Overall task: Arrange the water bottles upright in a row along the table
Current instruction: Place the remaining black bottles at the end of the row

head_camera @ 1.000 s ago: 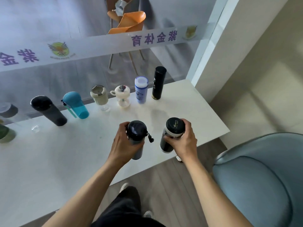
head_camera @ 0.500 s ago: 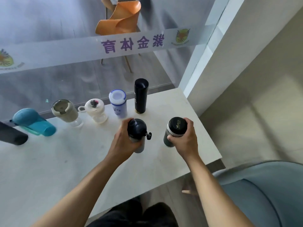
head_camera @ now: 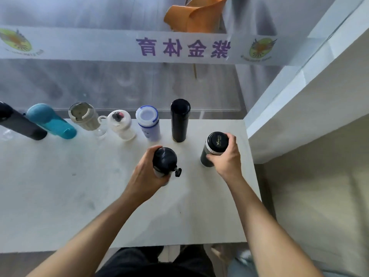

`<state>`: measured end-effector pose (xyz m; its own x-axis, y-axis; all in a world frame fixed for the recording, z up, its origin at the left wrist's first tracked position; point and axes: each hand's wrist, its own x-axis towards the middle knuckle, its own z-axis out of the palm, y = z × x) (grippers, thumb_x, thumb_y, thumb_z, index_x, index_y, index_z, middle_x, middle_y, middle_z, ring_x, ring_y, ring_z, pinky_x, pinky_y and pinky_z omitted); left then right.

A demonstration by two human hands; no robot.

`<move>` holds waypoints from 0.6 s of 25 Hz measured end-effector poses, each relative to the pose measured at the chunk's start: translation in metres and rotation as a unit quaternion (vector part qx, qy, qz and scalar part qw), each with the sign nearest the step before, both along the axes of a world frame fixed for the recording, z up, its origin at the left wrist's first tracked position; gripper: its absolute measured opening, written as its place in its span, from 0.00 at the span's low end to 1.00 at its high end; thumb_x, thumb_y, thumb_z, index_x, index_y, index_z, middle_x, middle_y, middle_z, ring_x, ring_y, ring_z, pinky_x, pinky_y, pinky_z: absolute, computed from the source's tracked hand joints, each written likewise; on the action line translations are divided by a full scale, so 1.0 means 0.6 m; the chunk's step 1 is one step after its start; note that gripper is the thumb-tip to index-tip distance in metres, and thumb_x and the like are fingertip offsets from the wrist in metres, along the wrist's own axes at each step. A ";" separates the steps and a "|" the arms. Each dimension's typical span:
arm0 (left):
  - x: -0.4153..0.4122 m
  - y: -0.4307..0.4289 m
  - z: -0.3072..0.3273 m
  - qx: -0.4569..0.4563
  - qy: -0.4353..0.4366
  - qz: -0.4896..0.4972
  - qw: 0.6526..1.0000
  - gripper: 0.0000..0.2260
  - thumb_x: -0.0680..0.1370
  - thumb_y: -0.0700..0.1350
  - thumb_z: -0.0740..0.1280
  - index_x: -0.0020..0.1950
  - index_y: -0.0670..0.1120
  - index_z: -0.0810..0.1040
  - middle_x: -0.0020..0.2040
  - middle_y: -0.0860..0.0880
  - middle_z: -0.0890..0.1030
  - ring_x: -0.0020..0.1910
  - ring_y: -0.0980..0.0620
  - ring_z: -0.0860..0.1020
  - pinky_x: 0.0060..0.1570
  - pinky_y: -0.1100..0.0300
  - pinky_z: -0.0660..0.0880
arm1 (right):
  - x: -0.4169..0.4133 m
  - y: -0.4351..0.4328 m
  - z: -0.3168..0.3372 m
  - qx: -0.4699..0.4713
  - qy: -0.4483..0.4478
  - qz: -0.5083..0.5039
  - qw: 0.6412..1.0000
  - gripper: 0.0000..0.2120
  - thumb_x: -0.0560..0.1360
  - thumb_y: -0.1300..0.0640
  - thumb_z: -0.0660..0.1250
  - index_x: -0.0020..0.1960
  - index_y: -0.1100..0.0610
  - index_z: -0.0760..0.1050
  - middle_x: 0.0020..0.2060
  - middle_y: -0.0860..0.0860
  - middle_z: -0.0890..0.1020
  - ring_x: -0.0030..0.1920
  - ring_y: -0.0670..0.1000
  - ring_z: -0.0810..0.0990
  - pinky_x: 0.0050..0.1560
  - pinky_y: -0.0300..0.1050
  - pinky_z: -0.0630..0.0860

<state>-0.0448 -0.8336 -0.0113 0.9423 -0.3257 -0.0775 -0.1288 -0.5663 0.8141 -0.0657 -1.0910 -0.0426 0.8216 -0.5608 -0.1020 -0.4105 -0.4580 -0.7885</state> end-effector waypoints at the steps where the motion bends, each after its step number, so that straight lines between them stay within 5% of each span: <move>1: -0.006 -0.006 0.000 0.003 0.004 0.014 1.000 0.32 0.68 0.43 0.77 0.67 0.56 0.68 0.58 0.57 0.78 0.54 0.55 0.77 0.52 0.61 0.75 | 0.019 -0.011 -0.003 0.002 0.001 0.013 1.000 0.40 0.62 0.59 0.81 0.69 0.53 0.67 0.60 0.52 0.77 0.59 0.54 0.77 0.59 0.45 0.73; 8: -0.029 -0.049 -0.001 0.019 0.014 0.070 0.997 0.32 0.68 0.44 0.78 0.67 0.57 0.68 0.57 0.60 0.78 0.53 0.59 0.77 0.53 0.61 0.76 | 0.116 -0.061 -0.014 0.009 -0.013 0.067 0.998 0.40 0.63 0.55 0.81 0.70 0.49 0.66 0.61 0.49 0.77 0.60 0.52 0.77 0.59 0.42 0.71; 15: -0.027 -0.079 -0.001 0.021 0.004 0.092 0.996 0.33 0.68 0.46 0.78 0.69 0.57 0.67 0.58 0.59 0.78 0.55 0.55 0.77 0.55 0.55 0.77 | 0.146 -0.070 -0.026 -0.006 -0.024 0.087 0.996 0.42 0.63 0.54 0.80 0.72 0.50 0.64 0.65 0.48 0.75 0.64 0.51 0.75 0.65 0.54 0.73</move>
